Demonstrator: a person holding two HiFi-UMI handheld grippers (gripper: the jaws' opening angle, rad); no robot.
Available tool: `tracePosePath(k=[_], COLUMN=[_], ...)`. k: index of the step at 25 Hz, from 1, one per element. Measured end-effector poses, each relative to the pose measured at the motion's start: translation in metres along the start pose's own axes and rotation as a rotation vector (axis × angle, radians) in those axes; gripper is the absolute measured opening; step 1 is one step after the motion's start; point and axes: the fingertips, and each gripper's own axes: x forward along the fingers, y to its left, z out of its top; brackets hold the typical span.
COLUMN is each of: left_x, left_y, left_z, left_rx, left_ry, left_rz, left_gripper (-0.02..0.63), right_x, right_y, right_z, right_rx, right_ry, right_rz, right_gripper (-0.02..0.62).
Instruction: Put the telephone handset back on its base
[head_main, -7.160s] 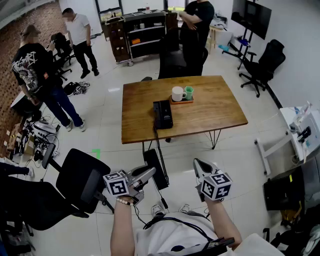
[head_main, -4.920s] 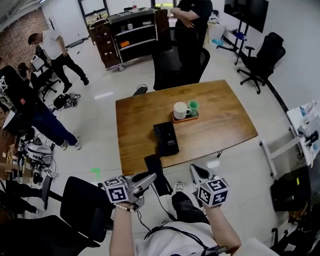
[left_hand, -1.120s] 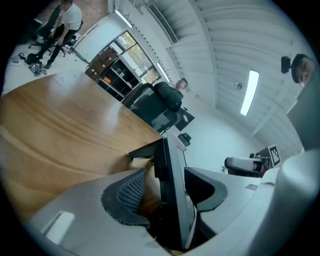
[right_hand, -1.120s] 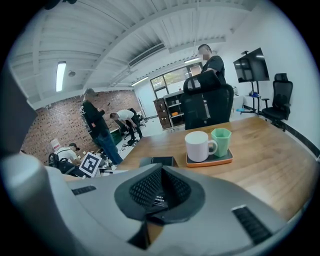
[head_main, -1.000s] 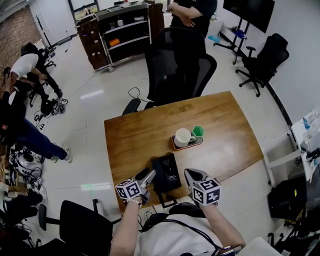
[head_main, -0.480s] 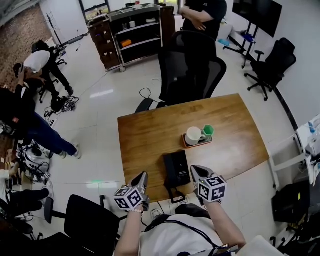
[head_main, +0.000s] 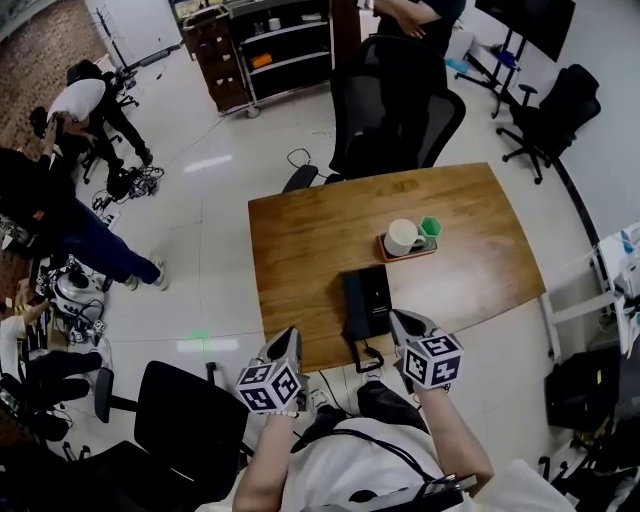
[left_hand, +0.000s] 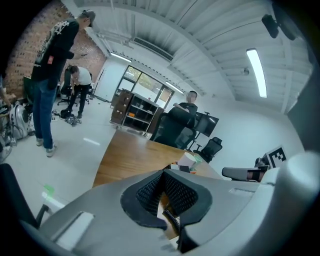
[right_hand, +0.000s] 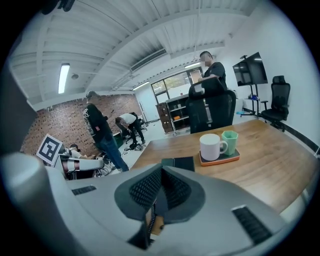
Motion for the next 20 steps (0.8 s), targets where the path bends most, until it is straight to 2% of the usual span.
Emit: tracePosePath(k=[3,11,16,20], left_x=[-0.008,-0.023,-0.038,-0.053], left_y=[-0.001,-0.003,-0.022,-0.039], left_z=[-0.001,0.002,0.005,-0.001], left_rx=[0.027,0.037,0.048,0.059], left_ry=[0.003,0.000,-0.010,-0.030], left_rz=[-0.012,-0.049,-0.095,-0.110], left_gripper=[0.012,0.012,0.012,0.012], right_x=[-0.005,-0.014,-0.032,-0.047], right_y=[0.016,0.039,0.050,0.059], right_z=[-0.005,-0.011,-0.011,-0.020], right_rx=[-0.001,0.003,0.000,-0.014], right_ry=[0.000,-0.010,-0.024,-0.036], right_rz=[0.011,0.002,-0.020,-0.005], right_gripper=[0.003,0.003,0.003,0.003])
